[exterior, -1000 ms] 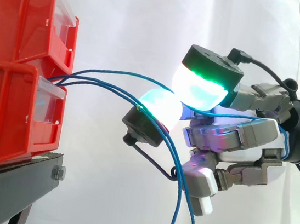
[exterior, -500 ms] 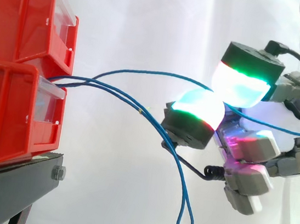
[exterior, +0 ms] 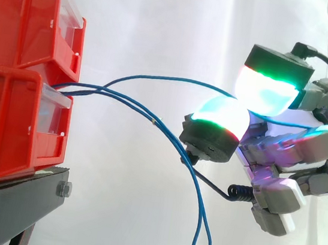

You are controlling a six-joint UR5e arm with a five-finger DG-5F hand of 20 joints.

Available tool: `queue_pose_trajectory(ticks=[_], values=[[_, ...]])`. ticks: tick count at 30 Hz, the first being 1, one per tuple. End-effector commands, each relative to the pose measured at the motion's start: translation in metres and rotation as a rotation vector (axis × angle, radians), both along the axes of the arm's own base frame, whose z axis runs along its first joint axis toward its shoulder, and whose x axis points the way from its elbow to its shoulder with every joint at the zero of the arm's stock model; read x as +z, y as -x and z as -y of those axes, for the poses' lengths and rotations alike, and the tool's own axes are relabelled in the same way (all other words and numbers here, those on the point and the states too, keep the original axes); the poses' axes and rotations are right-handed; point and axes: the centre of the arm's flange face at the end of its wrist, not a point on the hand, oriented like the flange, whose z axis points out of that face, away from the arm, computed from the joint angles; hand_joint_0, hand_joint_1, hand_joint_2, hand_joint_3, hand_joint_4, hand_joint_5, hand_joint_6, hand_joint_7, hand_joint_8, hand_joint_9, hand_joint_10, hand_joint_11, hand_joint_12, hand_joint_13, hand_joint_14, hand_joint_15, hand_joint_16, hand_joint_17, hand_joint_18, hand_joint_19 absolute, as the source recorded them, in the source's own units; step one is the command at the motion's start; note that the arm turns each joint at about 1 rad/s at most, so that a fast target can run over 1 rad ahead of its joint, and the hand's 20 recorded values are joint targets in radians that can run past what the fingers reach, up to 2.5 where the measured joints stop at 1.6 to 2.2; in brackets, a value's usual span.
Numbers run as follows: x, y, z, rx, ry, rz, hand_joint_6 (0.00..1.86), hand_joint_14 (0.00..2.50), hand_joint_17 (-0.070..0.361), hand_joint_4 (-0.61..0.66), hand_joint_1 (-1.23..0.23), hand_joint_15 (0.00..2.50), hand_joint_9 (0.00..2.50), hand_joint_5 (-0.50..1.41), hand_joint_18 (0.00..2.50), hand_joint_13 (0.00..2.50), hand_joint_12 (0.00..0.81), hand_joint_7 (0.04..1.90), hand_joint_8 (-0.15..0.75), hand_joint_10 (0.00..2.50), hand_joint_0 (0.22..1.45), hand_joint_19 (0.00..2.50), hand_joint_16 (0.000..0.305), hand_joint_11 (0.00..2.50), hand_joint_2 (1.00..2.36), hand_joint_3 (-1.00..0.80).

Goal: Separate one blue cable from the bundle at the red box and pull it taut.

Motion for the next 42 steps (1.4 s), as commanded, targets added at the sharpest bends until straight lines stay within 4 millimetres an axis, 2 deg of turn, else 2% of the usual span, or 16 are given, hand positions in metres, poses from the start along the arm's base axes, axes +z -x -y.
queue_pose_trajectory(ticks=[1, 10, 12, 17, 22, 24, 32, 33, 36, 37, 38, 39, 40, 41, 42], values=[[0.0005, 0.0000, 0.0000, -0.005, -0.020, -0.002, 0.88, 0.02, 0.094, -0.20, -0.89, 0.59, 1.72, -0.01, 0.95, 1.15, 0.265, 1.08, 0.420, 0.02, 0.62, 0.61, 0.042, 0.51, 1.01, -0.05], [-0.0001, 0.0006, -0.0022, -0.022, -0.093, -0.019, 0.88, 0.02, 0.095, -0.19, -0.89, 0.60, 1.71, -0.01, 0.92, 1.13, 0.269, 1.09, 0.398, 0.03, 0.61, 0.62, 0.042, 0.59, 1.01, -0.05], [-0.0019, 0.0007, -0.0020, -0.026, -0.100, -0.023, 0.88, 0.02, 0.093, -0.19, -0.88, 0.64, 1.82, -0.01, 0.91, 1.14, 0.270, 1.09, 0.342, 0.04, 0.61, 0.62, 0.042, 0.84, 1.01, -0.06], [-0.0019, 0.0007, -0.0020, -0.033, -0.126, -0.027, 0.88, 0.02, 0.091, -0.19, -0.88, 0.71, 1.92, -0.01, 0.91, 1.17, 0.268, 1.08, 0.280, 0.04, 0.62, 0.61, 0.040, 1.17, 1.01, -0.06], [-0.0019, 0.0007, -0.0022, -0.032, -0.128, -0.027, 0.88, 0.02, 0.091, -0.19, -0.88, 0.85, 1.94, -0.01, 0.92, 1.22, 0.281, 1.08, 0.261, 0.04, 0.62, 0.63, 0.040, 1.32, 1.01, -0.06], [-0.0008, 0.0009, -0.0022, -0.032, -0.128, -0.026, 0.88, 0.03, 0.090, -0.19, -0.87, 1.00, 1.96, -0.01, 0.92, 1.27, 0.281, 1.08, 0.227, 0.04, 0.62, 0.65, 0.040, 1.53, 1.01, -0.07], [-0.0018, 0.0005, -0.0017, -0.036, -0.127, -0.025, 0.89, 0.02, 0.093, -0.19, -0.87, 1.28, 1.90, -0.01, 0.93, 1.32, 0.286, 1.08, 0.220, 0.03, 0.62, 0.73, 0.041, 1.73, 1.01, -0.07], [-0.0017, 0.0003, -0.0017, -0.036, -0.127, -0.024, 0.89, 0.01, 0.095, -0.19, -0.87, 1.45, 1.90, -0.01, 0.96, 1.38, 0.279, 1.06, 0.215, 0.03, 0.62, 0.79, 0.042, 1.83, 1.01, -0.07], [-0.0018, 0.0005, -0.0017, -0.036, -0.127, -0.025, 0.89, 0.00, 0.097, -0.19, -0.87, 1.62, 1.87, -0.01, 0.99, 1.42, 0.265, 1.06, 0.219, 0.02, 0.62, 0.86, 0.043, 1.97, 1.01, -0.08], [-0.0017, 0.0003, -0.0017, -0.036, -0.127, -0.024, 0.89, 0.07, 0.097, -0.19, -0.87, 1.61, 1.85, -0.01, 0.99, 1.41, 0.264, 1.06, 0.220, 0.01, 0.62, 0.87, 0.043, 1.98, 1.01, -0.08], [-0.0017, 0.0003, -0.0017, -0.036, -0.127, -0.024, 0.89, 0.41, 0.097, -0.19, -0.87, 1.48, 1.85, -0.02, 1.00, 1.36, 0.265, 1.06, 0.217, 0.01, 0.62, 0.91, 0.043, 1.97, 1.01, -0.08], [-0.0017, 0.0003, -0.0017, -0.036, -0.127, -0.024, 0.89, 0.62, 0.096, -0.19, -0.87, 1.42, 1.85, -0.02, 1.03, 1.32, 0.256, 1.05, 0.225, 0.01, 0.62, 0.97, 0.043, 2.01, 1.01, -0.08], [-0.0024, 0.0004, -0.0028, -0.034, -0.127, -0.025, 0.89, 0.72, 0.096, -0.19, -0.87, 1.40, 1.84, -0.02, 1.05, 1.30, 0.253, 1.05, 0.221, 0.01, 0.62, 0.98, 0.043, 2.01, 1.01, -0.09], [-0.0024, 0.0004, -0.0028, -0.034, -0.127, -0.025, 0.89, 1.30, 0.096, -0.19, -0.87, 1.21, 1.84, -0.02, 1.13, 1.20, 0.255, 1.04, 0.212, 0.01, 0.62, 1.13, 0.042, 2.03, 1.01, -0.09], [-0.0024, 0.0006, -0.0017, -0.036, -0.127, -0.025, 0.89, 1.93, 0.089, -0.19, -0.87, 1.04, 1.84, -0.02, 1.25, 1.10, 0.253, 1.03, 0.215, 0.04, 0.62, 1.44, 0.040, 2.05, 1.01, -0.09]])
